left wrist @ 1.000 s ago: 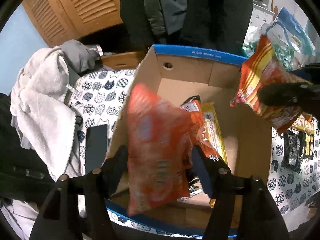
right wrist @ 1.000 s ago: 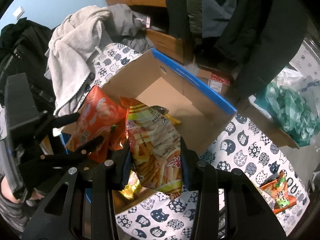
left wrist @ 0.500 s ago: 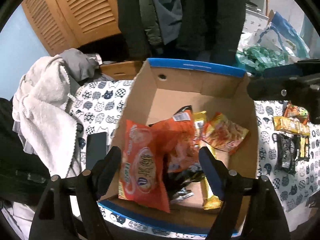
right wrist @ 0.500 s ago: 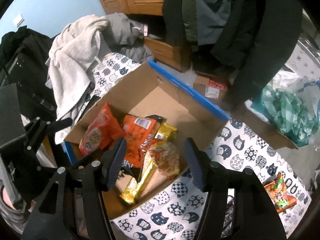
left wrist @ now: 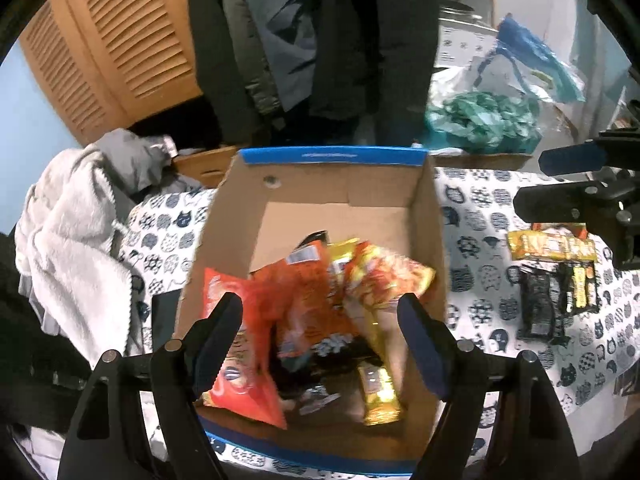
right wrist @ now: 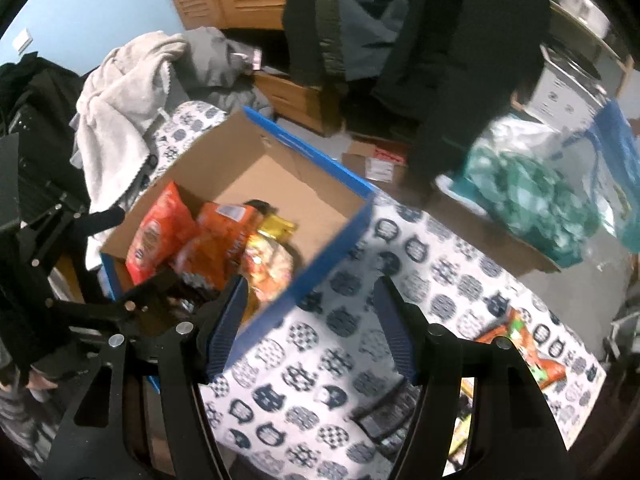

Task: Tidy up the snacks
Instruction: 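Move both tools back over the remaining snacks on the table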

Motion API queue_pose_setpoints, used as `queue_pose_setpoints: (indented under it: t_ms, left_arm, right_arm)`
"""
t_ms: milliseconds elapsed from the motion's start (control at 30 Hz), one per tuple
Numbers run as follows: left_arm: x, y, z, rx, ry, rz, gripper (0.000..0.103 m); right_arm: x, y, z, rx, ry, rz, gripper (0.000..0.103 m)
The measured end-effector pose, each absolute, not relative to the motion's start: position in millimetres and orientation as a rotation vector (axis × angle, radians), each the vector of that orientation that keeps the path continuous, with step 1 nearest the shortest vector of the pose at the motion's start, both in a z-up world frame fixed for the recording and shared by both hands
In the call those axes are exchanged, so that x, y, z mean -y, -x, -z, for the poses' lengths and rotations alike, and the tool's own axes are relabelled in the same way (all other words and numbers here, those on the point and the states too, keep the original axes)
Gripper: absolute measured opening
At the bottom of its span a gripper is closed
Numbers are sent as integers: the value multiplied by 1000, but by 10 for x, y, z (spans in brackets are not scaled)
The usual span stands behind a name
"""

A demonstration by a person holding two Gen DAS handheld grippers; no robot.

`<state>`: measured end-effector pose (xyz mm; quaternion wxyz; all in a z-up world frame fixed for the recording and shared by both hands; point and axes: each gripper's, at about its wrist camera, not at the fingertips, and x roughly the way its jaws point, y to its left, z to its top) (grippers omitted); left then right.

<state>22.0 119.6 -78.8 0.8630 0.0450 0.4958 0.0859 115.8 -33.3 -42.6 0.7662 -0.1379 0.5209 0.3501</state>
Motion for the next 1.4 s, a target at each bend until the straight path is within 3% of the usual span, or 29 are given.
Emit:
queue_pose_setpoints:
  t_ms: [600, 1400]
  left_arm:
    - [-387, -368, 734, -1043, -161, -30, 81]
    - [550, -641, 1455, -1182, -236, 173, 81]
  right_arm:
    - [1582, -1046, 577, -1157, 313, -618, 75]
    - [2558, -1170, 1671, -1394, 190, -528, 76]
